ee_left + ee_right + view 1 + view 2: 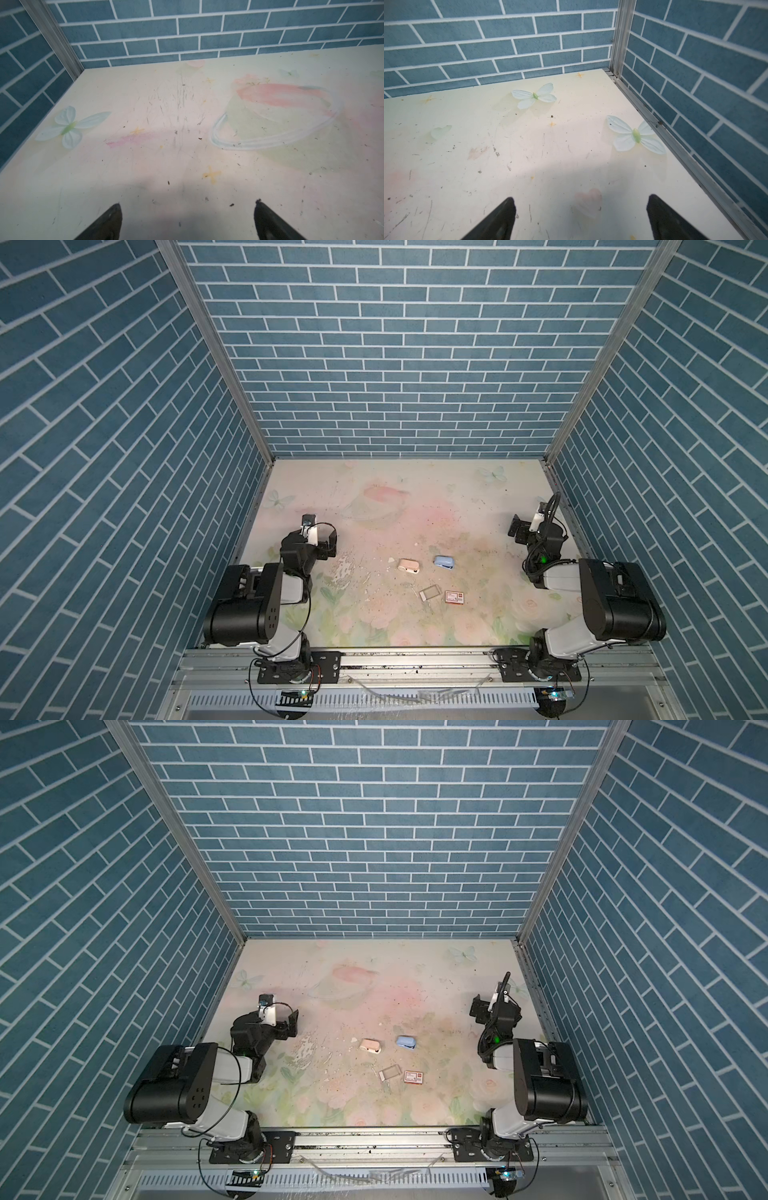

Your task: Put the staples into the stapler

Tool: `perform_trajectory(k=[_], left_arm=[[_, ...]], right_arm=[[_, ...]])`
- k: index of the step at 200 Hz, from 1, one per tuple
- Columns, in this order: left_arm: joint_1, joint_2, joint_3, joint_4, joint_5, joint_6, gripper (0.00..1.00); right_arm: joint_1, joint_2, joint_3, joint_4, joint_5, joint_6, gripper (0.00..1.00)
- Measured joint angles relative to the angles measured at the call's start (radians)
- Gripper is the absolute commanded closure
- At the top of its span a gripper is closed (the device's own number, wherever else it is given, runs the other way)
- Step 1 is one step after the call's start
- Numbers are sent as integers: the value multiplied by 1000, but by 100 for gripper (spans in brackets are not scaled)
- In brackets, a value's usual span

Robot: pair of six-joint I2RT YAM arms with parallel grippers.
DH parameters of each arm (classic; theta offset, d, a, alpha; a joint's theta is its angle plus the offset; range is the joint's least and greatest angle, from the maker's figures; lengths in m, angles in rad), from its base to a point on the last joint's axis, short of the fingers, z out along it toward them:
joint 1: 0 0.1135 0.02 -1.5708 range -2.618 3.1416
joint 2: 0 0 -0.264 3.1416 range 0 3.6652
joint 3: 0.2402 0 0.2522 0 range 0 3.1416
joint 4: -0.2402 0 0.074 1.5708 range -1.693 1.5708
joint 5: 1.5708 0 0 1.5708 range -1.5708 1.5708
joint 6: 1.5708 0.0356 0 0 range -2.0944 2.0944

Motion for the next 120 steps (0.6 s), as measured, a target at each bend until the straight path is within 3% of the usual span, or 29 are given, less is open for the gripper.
perform_trajectory(k=[33, 120], left_arm=[[-8, -2, 96, -45, -7, 0, 0], [-10, -2, 98, -87, -11, 0, 0]], right_arm=[[-1, 0, -1, -24, -13, -2, 1], [-3, 0, -1, -61, -69, -16, 1]])
